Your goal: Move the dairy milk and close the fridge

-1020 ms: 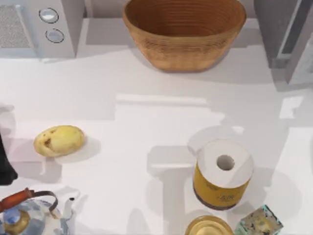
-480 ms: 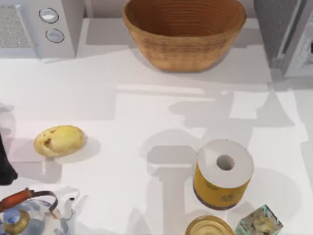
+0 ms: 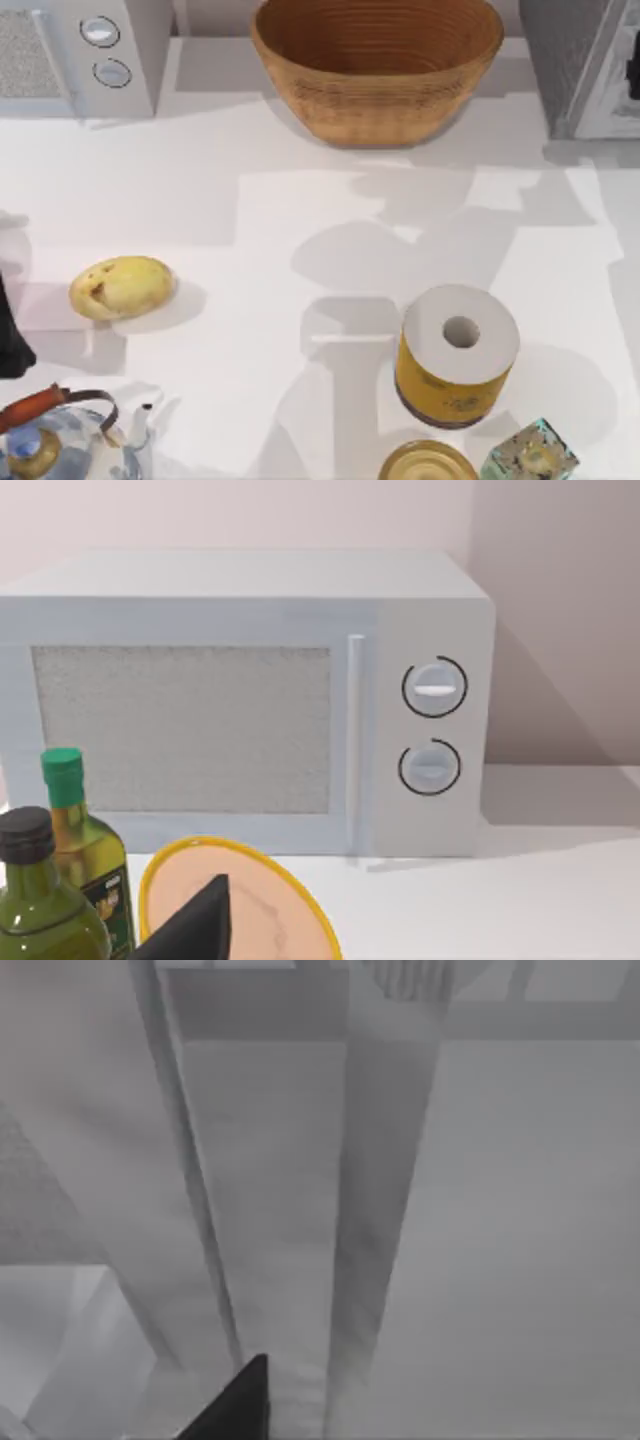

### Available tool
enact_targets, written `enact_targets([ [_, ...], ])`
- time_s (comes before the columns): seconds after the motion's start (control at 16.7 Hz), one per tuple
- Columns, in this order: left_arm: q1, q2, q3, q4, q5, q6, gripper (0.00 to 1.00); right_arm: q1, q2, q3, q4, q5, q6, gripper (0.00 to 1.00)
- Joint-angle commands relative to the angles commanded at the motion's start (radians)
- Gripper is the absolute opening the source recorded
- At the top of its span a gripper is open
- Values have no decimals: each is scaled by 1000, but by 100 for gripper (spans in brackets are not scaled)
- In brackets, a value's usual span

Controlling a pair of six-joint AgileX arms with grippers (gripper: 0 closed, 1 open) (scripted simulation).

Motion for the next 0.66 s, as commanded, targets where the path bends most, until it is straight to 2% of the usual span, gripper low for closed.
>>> enact_targets([
  [0.66, 0, 0, 0, 0, 0, 0, 100, 2, 207, 268, -55, 2, 1, 100],
])
